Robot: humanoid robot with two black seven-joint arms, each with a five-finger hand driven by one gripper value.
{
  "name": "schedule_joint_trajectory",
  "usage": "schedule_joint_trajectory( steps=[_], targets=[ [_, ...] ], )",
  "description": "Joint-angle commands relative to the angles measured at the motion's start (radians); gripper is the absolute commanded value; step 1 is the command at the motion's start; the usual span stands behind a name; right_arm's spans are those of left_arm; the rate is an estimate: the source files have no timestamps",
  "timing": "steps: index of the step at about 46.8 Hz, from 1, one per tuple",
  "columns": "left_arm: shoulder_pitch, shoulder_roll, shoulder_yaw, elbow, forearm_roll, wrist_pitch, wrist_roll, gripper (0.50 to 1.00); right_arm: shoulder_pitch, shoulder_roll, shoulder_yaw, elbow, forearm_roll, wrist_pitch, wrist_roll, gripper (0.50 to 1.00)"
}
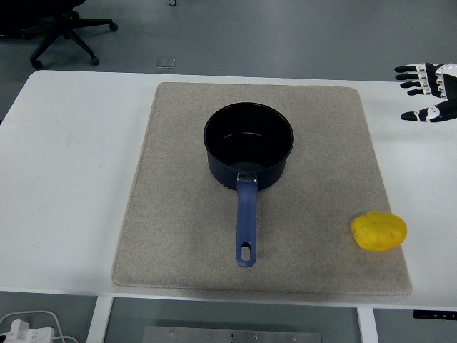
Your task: Put the potato in the blue pot
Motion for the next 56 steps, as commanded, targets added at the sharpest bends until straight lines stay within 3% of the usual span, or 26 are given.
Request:
schedule_joint_trajectory(
  steps=[1,26,38,56],
  targets=[
    [0.0,0.0,0.0,0.001,-0.001,0.0,0.001,0.996,-0.023,-0.033,0.004,0.031,-0.041,-0.002,0.019,0.932],
    [-0.001,0.0,0.0,0.001,-0.001,0.0,0.001,0.996,-0.175,-0.181,0.004,0.099,-0.131,-0.002,0.174,0.932],
    [-0.006,0.0,0.0,0.003,-0.001,0.003,0.001,0.996,-0.207,-0.241,0.001,0.192,-0.144,-0.006,0.169,0.932],
    [-0.01,0.0,-0.001,0.018,-0.001,0.005,0.001,0.996,-0.221,-0.431,-0.01,0.402,-0.174,-0.011,0.115,0.932]
  ],
)
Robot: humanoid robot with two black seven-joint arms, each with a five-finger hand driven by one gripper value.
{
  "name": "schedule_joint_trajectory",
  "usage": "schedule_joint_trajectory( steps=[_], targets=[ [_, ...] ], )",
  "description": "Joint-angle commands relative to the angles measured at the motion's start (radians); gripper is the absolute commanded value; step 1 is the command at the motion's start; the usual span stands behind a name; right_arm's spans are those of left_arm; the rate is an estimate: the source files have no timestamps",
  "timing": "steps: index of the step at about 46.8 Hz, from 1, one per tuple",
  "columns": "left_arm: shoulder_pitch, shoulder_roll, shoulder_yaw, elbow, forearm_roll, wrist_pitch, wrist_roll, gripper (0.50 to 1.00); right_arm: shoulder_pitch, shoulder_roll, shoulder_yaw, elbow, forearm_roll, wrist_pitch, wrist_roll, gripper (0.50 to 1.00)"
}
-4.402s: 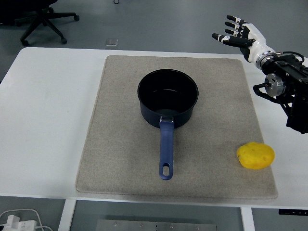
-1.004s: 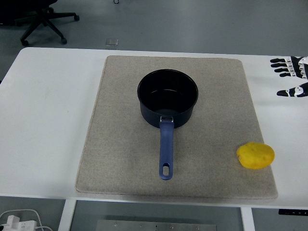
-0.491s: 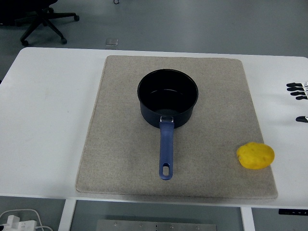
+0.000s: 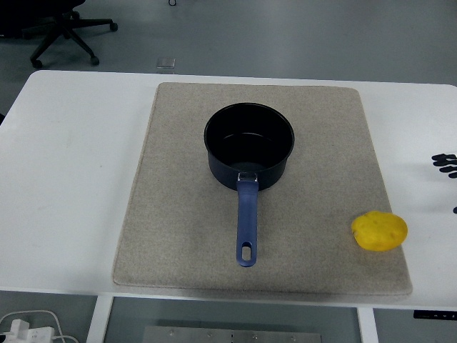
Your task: Put the potato in the blue pot
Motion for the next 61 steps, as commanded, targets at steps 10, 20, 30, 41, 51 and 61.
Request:
schedule_joint_trajectory(
  steps=[10,20,30,41,51,61],
  targets=[
    [0.001,0.0,0.0,0.002,0.0,-0.001,0.001,0.996,0.006,-0.106,0.002,0.13,0.001,0.011,-0.013,0.932],
    [0.001,0.0,0.0,0.002,0.0,-0.001,0.001,0.996,0.023,-0.149,0.015,0.212,0.001,0.003,-0.016,0.932],
    [0.001,0.0,0.0,0.002,0.0,-0.001,0.001,0.996,0.072,-0.134,0.014,0.212,0.004,0.003,-0.016,0.932],
    [0.001,0.0,0.0,0.002,0.0,-0.001,0.001,0.996,0.072,-0.12,0.014,0.212,0.004,0.0,-0.018,0.932],
    [0.001,0.0,0.0,0.002,0.0,-0.001,0.0,0.996,0.072,-0.122,0.014,0.212,0.004,0.0,-0.016,0.932],
    [0.001,0.0,0.0,0.002,0.0,-0.001,0.0,0.996,0.071,-0.117,0.014,0.21,0.003,0.0,-0.016,0.932]
  ],
)
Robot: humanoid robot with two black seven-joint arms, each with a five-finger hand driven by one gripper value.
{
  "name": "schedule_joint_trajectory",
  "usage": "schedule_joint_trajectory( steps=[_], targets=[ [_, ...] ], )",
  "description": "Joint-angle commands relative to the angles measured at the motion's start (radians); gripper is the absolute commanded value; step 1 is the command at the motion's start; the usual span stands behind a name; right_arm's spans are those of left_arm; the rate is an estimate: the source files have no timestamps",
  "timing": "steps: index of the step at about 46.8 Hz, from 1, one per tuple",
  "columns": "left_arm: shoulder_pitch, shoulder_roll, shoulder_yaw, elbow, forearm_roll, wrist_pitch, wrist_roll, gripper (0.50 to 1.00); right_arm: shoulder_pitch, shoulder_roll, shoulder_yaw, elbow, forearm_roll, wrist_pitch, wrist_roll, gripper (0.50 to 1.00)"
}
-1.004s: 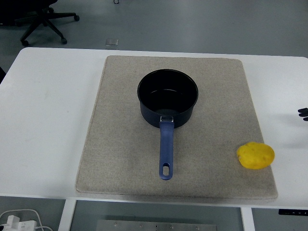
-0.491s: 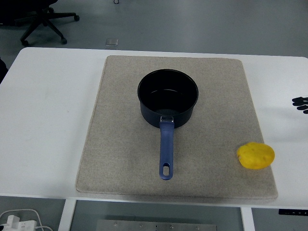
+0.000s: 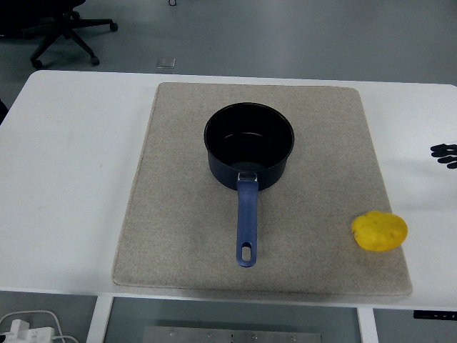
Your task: Put the potato in the blue pot
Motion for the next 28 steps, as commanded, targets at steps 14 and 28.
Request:
schedule_joint_trajectory(
  steps=[14,28],
  targets=[
    [0.0,0.0,0.0,0.0,0.0,0.0,0.0,0.996,-0.006,0.018,-0.006,-0.009,-0.003,-0.001,-0.023,0.932],
    [0.0,0.0,0.0,0.0,0.0,0.0,0.001,0.996,0.005,0.062,-0.014,0.003,-0.006,-0.018,-0.038,0.932]
  ],
)
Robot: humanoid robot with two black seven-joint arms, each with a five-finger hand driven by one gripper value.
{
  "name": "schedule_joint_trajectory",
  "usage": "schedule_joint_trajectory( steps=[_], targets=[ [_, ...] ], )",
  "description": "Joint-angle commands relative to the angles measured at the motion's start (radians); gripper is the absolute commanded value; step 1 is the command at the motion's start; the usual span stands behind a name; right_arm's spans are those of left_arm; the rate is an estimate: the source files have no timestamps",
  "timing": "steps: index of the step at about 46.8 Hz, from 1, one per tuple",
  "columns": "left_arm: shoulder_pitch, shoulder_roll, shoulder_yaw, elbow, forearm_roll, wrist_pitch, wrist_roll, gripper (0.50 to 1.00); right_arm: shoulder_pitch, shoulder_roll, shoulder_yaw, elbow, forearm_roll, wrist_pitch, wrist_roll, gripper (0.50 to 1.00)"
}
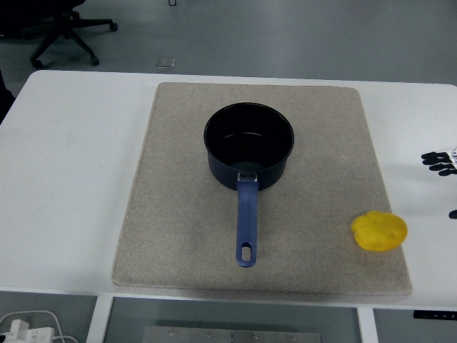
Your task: Put the potato in the blue pot
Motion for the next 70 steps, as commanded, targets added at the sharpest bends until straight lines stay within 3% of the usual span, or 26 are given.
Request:
schedule_joint_trajectory(
  steps=[1,11,30,54,70],
  targets=[
    [0.0,0.0,0.0,0.0,0.0,0.0,-0.001,0.996,0.011,0.027,0.0,0.001,0.0,-0.018,-0.009,0.932],
    [0.0,0.0,0.0,0.0,0.0,0.0,-0.001,0.996,0.05,0.096,-0.058,0.001,-0.006,-0.029,-0.043,0.932],
    [0.0,0.0,0.0,0.0,0.0,0.0,-0.001,0.996,0.058,0.19,-0.111,0.007,-0.021,-0.137,-0.082,0.932],
    [0.0,0.0,0.0,0.0,0.0,0.0,-0.001,0.996,-0.002,0.123,-0.131,0.062,-0.078,-0.182,-0.082,0.932],
    [0.0,0.0,0.0,0.0,0.0,0.0,-0.001,0.996,-0.057,0.122,-0.128,0.102,-0.075,-0.277,-0.077,0.932]
  ],
)
